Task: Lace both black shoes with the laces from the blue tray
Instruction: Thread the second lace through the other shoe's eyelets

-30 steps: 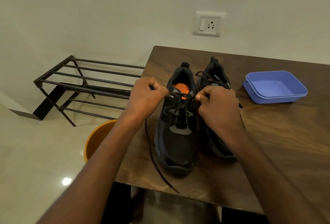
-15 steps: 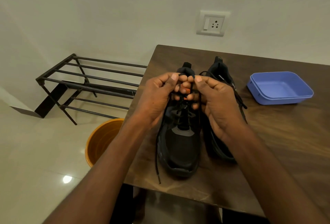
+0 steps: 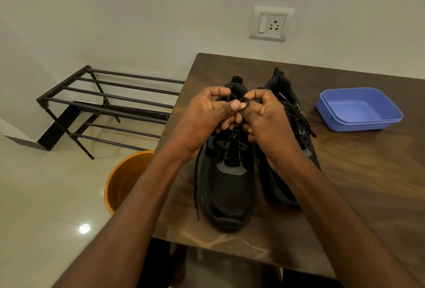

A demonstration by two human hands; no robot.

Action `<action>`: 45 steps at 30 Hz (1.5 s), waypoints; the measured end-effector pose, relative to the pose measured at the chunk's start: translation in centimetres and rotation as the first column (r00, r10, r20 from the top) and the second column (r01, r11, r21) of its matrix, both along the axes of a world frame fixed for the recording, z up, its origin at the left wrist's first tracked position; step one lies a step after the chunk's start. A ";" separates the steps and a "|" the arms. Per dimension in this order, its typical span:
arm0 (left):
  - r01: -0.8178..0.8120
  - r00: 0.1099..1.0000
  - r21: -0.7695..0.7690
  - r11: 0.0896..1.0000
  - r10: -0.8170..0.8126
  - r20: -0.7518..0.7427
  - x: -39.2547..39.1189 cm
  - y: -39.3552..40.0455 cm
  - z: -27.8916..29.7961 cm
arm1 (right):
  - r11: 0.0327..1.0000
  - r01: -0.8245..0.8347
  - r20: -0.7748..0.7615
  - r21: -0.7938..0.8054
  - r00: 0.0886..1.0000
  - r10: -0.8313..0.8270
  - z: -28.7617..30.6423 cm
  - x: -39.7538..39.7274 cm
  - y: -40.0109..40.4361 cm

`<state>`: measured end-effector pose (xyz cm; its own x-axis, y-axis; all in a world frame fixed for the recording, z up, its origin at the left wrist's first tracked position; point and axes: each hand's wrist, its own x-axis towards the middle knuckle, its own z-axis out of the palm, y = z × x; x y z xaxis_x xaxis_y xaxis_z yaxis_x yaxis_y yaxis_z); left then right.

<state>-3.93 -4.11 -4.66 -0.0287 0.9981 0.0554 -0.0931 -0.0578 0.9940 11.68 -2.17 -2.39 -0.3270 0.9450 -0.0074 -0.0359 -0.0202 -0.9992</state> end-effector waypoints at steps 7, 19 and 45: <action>-0.006 0.999 -0.014 1.000 0.005 -0.047 0.0 0.0 0.2 | 0.996 -0.050 0.068 0.068 0.997 0.046 -0.6 0.7 0.5; 0.119 0.990 0.039 0.992 -0.116 -0.079 -1.3 -0.6 0.1 | 0.971 0.098 -0.129 -0.216 0.983 -0.128 -1.1 0.2 0.9; 0.026 0.766 0.589 0.808 0.363 -0.531 0.2 -0.5 -0.6 | 0.993 0.027 0.079 -0.118 0.997 -0.017 -1.6 0.4 2.3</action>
<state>-3.77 -4.58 -5.24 0.0393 0.7703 0.6365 0.5662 -0.5420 0.6210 12.11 0.08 -4.03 -0.3002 0.9429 -0.1447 0.0399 -0.1391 -0.9895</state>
